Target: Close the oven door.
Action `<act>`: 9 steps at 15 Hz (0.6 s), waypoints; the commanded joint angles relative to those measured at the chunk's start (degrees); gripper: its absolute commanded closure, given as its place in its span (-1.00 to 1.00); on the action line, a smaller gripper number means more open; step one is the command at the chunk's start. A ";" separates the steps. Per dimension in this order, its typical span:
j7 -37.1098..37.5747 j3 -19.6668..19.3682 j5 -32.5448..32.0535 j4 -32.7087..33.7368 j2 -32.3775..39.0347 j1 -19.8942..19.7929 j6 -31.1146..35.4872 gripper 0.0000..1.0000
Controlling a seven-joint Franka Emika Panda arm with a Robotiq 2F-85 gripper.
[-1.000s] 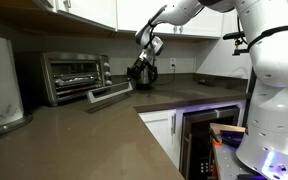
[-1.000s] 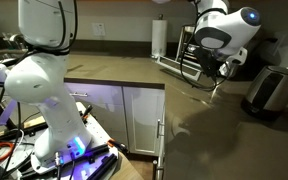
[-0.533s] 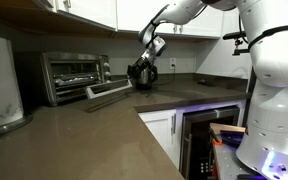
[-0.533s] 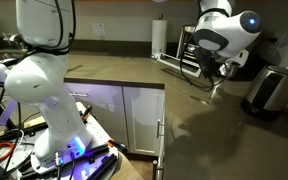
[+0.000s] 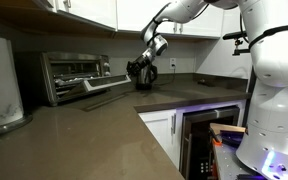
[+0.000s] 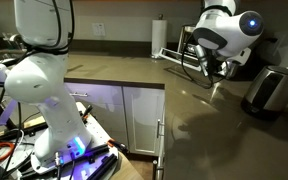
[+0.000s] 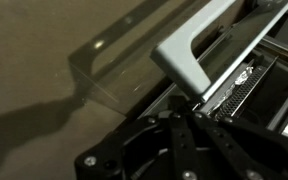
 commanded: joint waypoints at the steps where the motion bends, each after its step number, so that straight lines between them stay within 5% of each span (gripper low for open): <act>1: -2.28 0.13 3.88 -2.09 -2.26 1.76 -3.79 1.00; 9: -7.31 -0.61 10.85 -2.08 -2.84 1.98 -3.49 1.00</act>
